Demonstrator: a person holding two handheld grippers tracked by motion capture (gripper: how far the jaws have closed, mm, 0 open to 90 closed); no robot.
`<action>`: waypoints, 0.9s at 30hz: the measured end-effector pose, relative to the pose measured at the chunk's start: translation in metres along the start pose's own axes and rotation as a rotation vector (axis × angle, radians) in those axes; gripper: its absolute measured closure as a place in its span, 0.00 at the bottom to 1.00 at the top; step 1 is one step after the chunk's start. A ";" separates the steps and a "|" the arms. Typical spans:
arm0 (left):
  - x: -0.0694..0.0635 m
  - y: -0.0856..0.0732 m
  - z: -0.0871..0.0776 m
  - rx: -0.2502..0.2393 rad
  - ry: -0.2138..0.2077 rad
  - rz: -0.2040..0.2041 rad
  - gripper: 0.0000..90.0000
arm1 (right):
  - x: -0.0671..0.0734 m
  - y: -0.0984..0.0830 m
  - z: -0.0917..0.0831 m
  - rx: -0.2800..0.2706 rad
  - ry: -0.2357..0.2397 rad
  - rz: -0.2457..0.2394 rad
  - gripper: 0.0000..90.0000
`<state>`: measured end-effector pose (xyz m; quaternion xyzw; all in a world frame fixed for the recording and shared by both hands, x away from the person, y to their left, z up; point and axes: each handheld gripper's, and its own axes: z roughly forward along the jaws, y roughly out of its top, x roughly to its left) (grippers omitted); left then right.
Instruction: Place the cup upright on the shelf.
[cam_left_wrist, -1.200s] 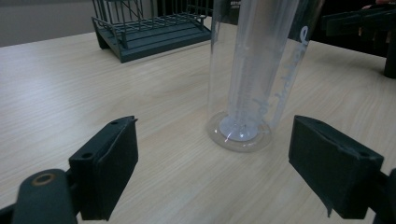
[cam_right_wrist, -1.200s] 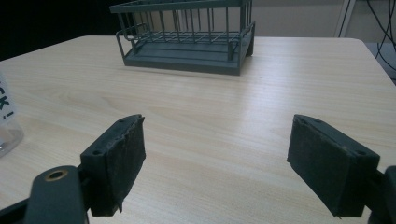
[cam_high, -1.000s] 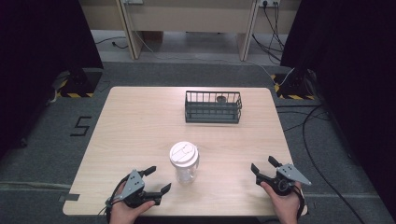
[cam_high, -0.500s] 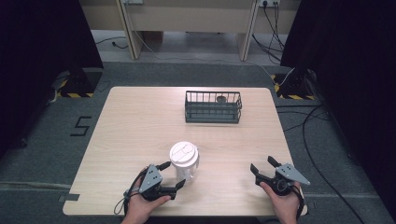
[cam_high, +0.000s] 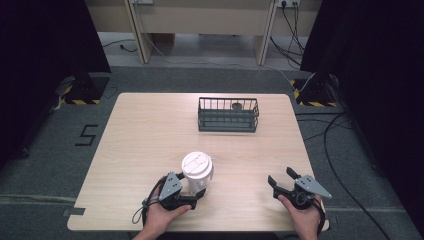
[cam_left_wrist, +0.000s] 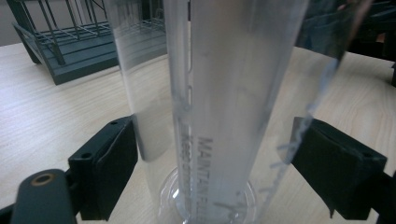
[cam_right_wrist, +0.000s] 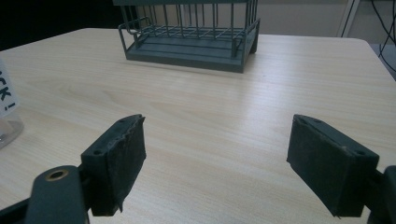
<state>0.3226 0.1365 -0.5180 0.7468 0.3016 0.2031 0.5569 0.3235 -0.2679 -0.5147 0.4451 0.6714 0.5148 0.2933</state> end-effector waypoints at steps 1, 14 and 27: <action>0.000 0.000 0.002 0.000 0.001 -0.003 0.16 | 0.000 0.000 0.000 0.000 0.000 0.001 0.22; 0.003 0.000 0.004 -0.012 -0.002 0.011 0.19 | -0.001 0.000 0.000 0.006 0.003 0.006 0.22; 0.006 -0.001 0.004 -0.018 0.004 0.007 0.20 | -0.001 0.000 0.001 0.009 0.009 0.006 0.22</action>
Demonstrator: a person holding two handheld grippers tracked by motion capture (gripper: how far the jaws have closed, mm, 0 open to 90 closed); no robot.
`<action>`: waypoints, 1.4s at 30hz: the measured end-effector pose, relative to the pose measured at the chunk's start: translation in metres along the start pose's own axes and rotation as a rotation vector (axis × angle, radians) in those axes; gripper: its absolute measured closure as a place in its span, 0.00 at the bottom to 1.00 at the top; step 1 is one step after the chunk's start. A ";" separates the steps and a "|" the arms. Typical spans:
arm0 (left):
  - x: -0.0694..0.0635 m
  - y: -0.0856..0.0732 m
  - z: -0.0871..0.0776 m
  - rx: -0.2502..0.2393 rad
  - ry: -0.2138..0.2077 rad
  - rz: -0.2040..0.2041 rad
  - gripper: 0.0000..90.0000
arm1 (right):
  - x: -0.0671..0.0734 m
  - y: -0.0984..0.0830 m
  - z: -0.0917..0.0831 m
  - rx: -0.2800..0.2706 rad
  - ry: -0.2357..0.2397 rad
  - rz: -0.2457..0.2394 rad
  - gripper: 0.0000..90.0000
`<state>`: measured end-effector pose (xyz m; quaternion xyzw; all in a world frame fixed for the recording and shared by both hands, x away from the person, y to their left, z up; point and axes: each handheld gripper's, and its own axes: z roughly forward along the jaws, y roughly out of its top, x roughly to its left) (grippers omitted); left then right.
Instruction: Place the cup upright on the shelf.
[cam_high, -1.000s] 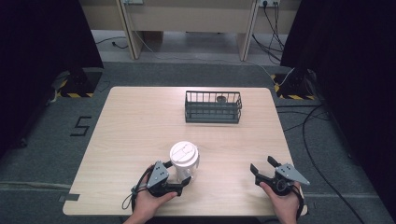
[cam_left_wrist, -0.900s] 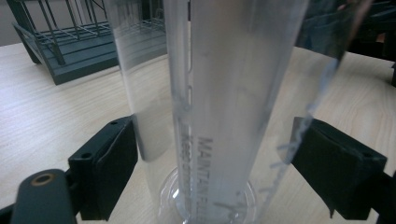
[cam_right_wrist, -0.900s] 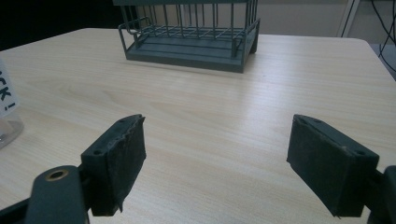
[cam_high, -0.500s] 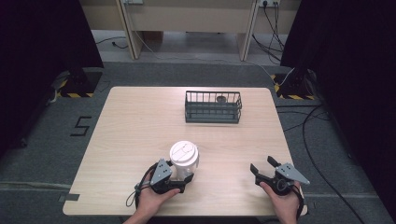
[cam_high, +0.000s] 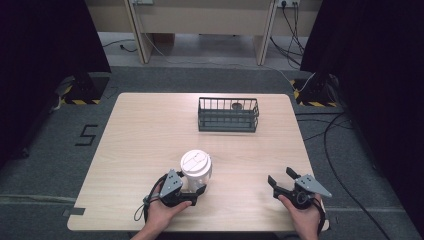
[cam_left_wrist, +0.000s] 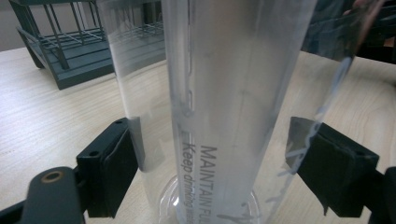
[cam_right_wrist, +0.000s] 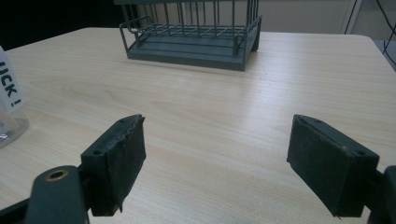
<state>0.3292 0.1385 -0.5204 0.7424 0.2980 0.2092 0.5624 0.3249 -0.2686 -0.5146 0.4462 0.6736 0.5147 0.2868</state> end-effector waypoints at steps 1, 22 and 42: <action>0.000 0.000 0.000 0.001 -0.002 0.003 0.20 | 0.000 0.000 0.000 0.000 0.000 0.000 0.22; -0.001 0.004 0.007 -0.004 -0.023 0.000 0.20 | 0.000 0.000 0.001 0.006 0.004 0.001 0.22; 0.005 0.023 0.017 -0.015 -0.023 0.037 0.20 | -0.001 0.000 0.000 0.008 0.007 0.013 0.22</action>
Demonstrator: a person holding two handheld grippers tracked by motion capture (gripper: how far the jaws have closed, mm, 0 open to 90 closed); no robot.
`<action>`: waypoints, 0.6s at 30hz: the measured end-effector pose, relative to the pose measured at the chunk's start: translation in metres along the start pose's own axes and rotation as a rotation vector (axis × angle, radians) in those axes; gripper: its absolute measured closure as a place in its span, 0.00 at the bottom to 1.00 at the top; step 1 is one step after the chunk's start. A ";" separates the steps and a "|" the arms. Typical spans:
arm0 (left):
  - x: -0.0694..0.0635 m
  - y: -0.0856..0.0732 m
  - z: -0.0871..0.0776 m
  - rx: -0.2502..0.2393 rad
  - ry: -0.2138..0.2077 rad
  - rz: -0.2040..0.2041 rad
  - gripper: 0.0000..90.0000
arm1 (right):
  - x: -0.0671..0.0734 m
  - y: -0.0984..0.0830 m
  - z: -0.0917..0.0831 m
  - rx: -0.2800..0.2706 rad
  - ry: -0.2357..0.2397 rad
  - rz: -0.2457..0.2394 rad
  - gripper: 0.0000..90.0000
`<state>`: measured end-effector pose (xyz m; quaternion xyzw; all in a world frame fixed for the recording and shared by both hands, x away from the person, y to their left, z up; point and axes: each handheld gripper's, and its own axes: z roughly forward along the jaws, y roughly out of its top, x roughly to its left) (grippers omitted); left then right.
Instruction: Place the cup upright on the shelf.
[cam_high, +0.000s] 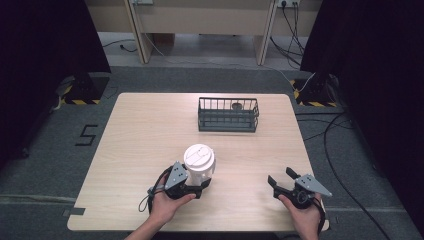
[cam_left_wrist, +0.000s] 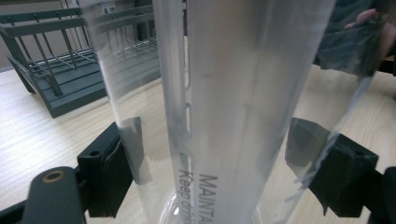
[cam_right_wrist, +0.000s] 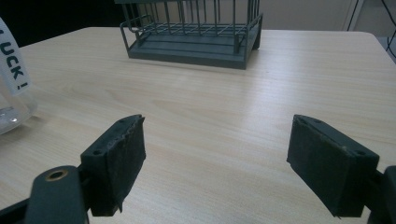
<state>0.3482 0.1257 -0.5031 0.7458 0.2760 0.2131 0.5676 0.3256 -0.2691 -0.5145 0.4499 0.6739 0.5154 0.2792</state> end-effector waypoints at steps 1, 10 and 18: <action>0.001 0.001 0.000 -0.001 0.001 0.001 0.20 | 0.000 0.000 0.000 0.000 0.001 0.000 0.22; 0.010 0.008 0.003 0.004 0.016 0.008 0.20 | 0.000 0.000 0.000 0.003 0.000 0.002 0.22; 0.014 0.017 0.010 0.010 0.017 0.016 0.20 | -0.001 0.000 0.000 -0.001 0.000 0.001 0.22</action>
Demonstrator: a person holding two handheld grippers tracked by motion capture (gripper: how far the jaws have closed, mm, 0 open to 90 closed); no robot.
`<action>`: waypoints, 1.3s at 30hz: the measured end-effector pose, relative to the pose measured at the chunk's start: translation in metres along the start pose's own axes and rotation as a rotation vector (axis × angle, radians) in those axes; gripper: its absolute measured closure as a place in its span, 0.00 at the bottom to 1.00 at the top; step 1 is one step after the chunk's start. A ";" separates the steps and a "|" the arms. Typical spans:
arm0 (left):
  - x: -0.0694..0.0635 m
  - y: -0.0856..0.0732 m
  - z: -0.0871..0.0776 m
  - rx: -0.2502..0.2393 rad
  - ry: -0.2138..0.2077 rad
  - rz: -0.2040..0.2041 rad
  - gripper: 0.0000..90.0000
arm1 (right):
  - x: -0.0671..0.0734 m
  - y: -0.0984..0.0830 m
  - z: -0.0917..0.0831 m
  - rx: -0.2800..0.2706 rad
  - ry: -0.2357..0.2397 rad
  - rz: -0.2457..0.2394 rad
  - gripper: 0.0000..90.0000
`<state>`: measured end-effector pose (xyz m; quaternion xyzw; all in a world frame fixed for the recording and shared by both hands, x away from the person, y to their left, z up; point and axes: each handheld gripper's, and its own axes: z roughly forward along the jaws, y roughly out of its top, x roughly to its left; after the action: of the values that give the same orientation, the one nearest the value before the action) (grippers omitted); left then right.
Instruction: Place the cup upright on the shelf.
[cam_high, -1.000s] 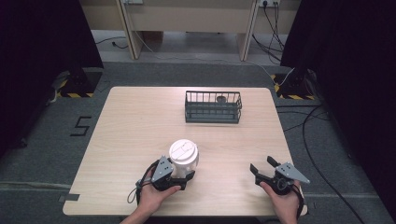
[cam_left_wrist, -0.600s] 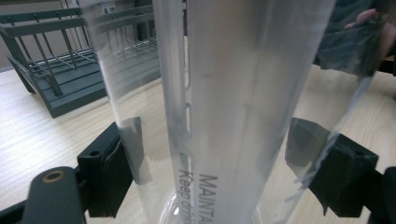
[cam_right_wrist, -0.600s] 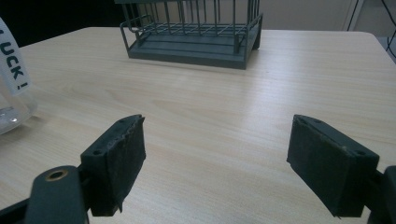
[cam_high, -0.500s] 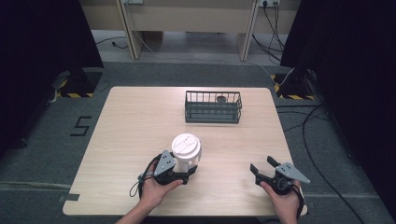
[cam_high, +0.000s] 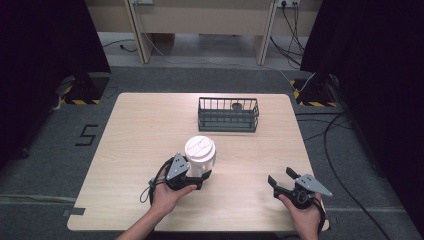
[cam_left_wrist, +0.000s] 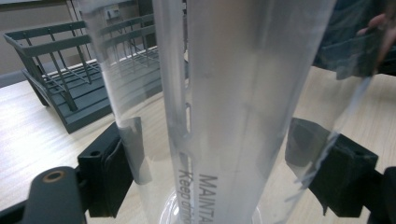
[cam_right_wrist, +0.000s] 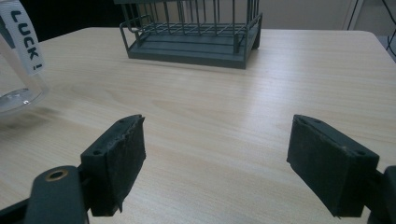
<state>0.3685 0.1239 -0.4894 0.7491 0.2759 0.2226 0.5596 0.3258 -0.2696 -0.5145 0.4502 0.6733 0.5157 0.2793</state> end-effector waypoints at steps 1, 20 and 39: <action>0.001 0.001 0.001 -0.003 -0.001 -0.001 0.20 | 0.000 0.000 0.000 0.000 0.000 0.000 0.22; 0.015 0.017 0.013 -0.008 0.017 -0.002 0.20 | 0.000 0.000 0.000 0.000 0.004 0.002 0.22; 0.028 0.037 0.026 -0.015 0.033 0.009 0.20 | 0.000 0.000 0.000 0.004 0.005 0.003 0.22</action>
<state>0.4124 0.1162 -0.4602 0.7424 0.2801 0.2395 0.5595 0.3262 -0.2693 -0.5146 0.4504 0.6743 0.5161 0.2758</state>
